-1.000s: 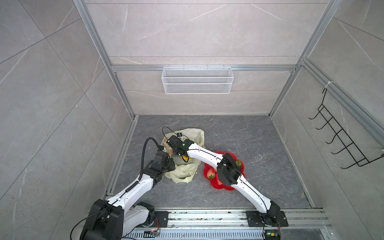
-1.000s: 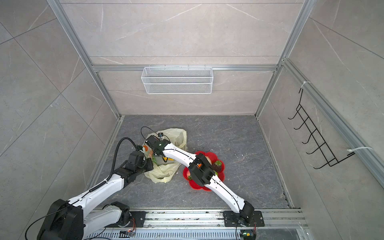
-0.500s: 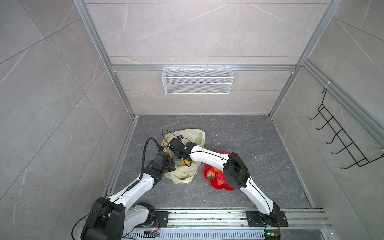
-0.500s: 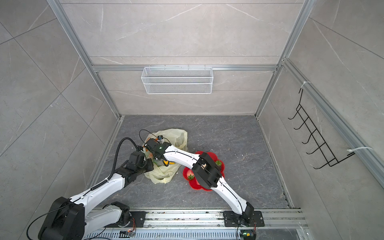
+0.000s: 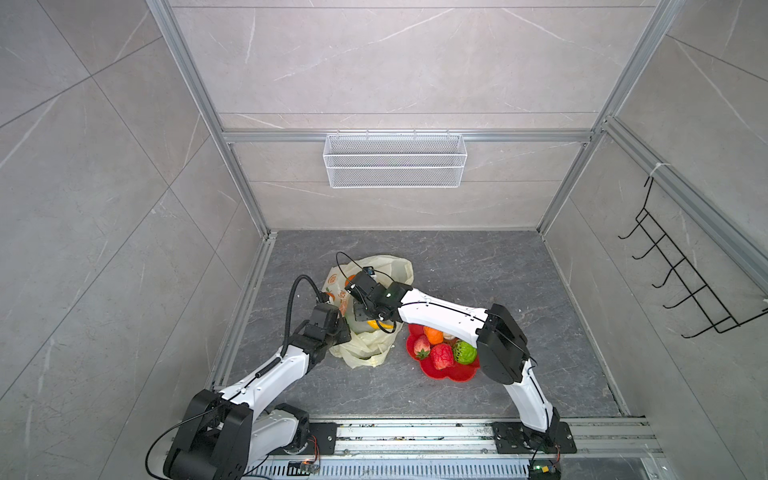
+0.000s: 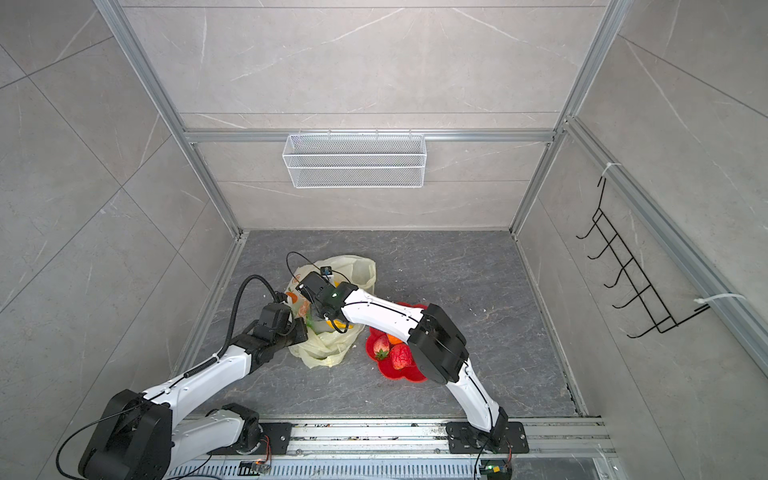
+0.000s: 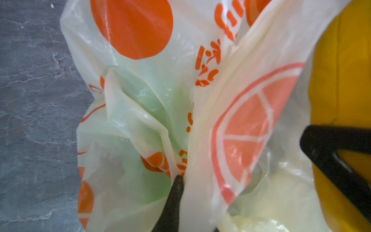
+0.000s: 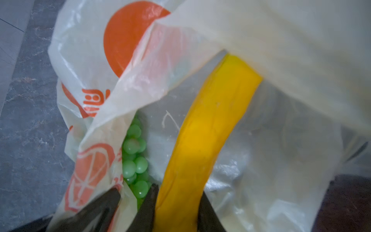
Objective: Take the fake fruits out of the plastic bag
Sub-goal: 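Lift the banana out of the bag and carry it over the plate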
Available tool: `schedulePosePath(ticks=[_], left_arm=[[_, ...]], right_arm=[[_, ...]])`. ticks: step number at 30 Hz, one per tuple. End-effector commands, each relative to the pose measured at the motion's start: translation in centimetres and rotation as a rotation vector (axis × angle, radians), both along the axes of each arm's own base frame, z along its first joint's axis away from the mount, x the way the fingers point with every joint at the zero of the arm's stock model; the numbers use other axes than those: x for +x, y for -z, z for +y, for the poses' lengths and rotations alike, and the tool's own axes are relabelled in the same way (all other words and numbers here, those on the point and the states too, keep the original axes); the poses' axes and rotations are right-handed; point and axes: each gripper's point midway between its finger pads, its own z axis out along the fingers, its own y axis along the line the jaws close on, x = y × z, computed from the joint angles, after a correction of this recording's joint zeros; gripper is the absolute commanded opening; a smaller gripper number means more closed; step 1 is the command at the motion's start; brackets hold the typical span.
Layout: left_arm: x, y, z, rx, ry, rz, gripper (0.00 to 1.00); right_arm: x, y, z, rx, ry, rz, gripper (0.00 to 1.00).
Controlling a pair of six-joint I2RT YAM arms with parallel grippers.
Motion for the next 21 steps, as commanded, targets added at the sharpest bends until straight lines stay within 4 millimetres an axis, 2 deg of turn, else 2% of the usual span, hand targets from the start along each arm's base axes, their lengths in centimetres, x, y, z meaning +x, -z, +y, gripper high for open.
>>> schedulePosePath(ticks=[1,8,13,17,21], left_arm=[[0.8,-0.8,-0.4,-0.003,0.015,-0.033,0.12],[0.7,-0.8,-0.4,-0.003,0.017,-0.035,0.12],[0.8,-0.7,-0.4,-0.002,0.016,-0.027,0.11],[0.7,-0.8,-0.5,-0.009,0.02,-0.033,0.11],[0.7,-0.8,-0.5,-0.01,0.02,-0.033,0.12]], right_arm=[[-2.1,-2.5,-0.1,0.066,-0.041,0.002,0.27],[-6.5,-2.8,-2.9,0.051,-0.071,0.01,0.27],[-9.1,-3.4,-6.4,0.047,-0.029,0.037,0.27],[-10.2,-2.9,-10.2,0.024,0.069,0.046,0.27],[-9.9,-3.0,-13.0,0.009,0.201,0.017,0.27]])
